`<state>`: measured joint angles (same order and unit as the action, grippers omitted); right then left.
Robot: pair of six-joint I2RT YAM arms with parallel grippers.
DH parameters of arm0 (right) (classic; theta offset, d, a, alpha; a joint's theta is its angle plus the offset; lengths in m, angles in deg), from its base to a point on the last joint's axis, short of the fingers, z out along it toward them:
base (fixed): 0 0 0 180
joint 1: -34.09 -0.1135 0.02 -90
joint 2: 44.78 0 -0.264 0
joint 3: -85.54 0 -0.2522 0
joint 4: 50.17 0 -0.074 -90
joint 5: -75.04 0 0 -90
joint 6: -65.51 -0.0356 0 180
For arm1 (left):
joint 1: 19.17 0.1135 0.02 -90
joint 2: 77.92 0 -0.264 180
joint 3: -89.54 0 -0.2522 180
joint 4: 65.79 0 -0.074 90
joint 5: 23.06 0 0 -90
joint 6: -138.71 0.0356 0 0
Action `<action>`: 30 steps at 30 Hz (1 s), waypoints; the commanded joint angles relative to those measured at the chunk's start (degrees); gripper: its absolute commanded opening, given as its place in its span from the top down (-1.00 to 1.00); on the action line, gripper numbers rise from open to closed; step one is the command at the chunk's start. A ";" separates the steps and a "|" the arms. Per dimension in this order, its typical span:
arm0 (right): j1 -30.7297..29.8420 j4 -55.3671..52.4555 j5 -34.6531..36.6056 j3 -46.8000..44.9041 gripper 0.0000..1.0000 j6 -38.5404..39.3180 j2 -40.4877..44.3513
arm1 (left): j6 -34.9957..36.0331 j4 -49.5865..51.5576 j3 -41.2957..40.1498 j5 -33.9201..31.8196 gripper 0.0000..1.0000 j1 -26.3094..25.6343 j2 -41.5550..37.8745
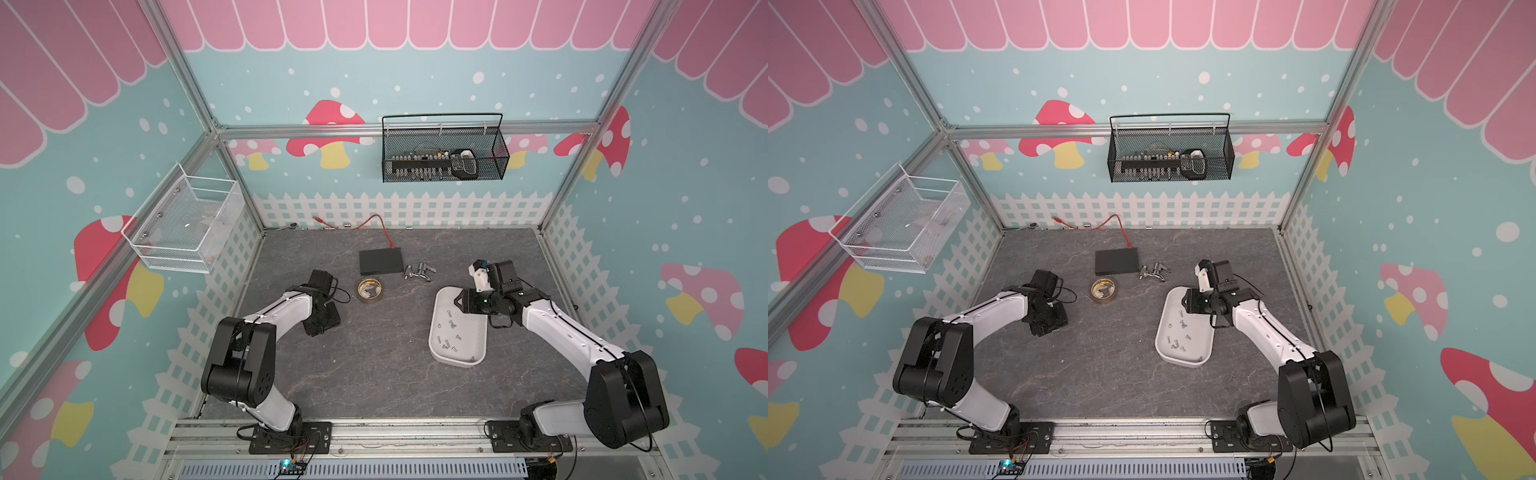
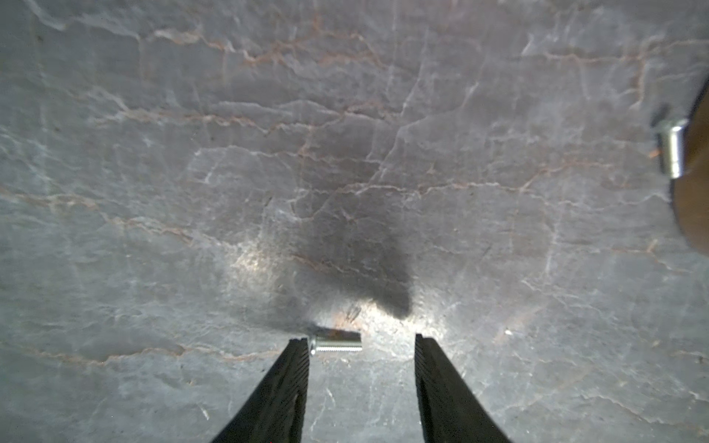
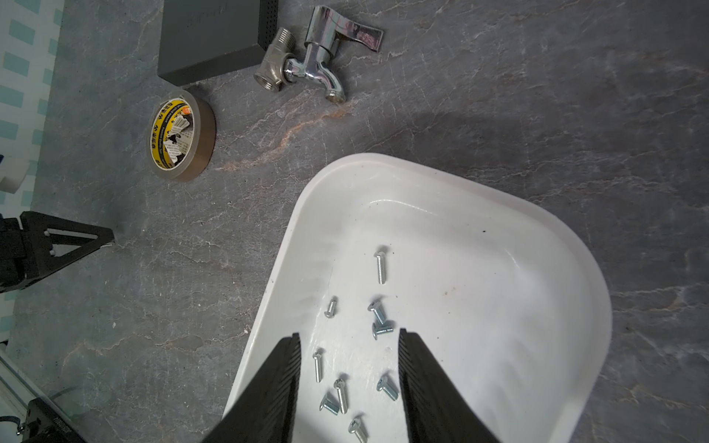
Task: Put the screws on the desktop into the storage box
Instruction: Pick up the screw from the center of the board.
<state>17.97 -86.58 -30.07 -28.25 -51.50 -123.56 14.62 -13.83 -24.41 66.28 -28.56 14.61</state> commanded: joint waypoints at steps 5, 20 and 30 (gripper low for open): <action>-0.04 0.34 -0.97 -0.59 0.05 0.51 -0.24 | 0.59 -0.95 -1.40 0.71 0.02 -0.25 1.86; 0.03 0.60 -1.57 -0.74 0.04 0.37 -0.64 | 0.22 -0.51 -3.54 3.25 0.13 -7.48 -0.07; -0.03 0.61 -1.41 -1.44 0.04 0.37 0.36 | 0.12 0.77 -3.53 4.45 0.13 -10.20 0.41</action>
<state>17.97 -86.41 -31.12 -29.04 -51.50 -123.56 14.84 -14.77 -26.31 66.63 -37.74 14.24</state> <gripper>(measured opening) 0.478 0.434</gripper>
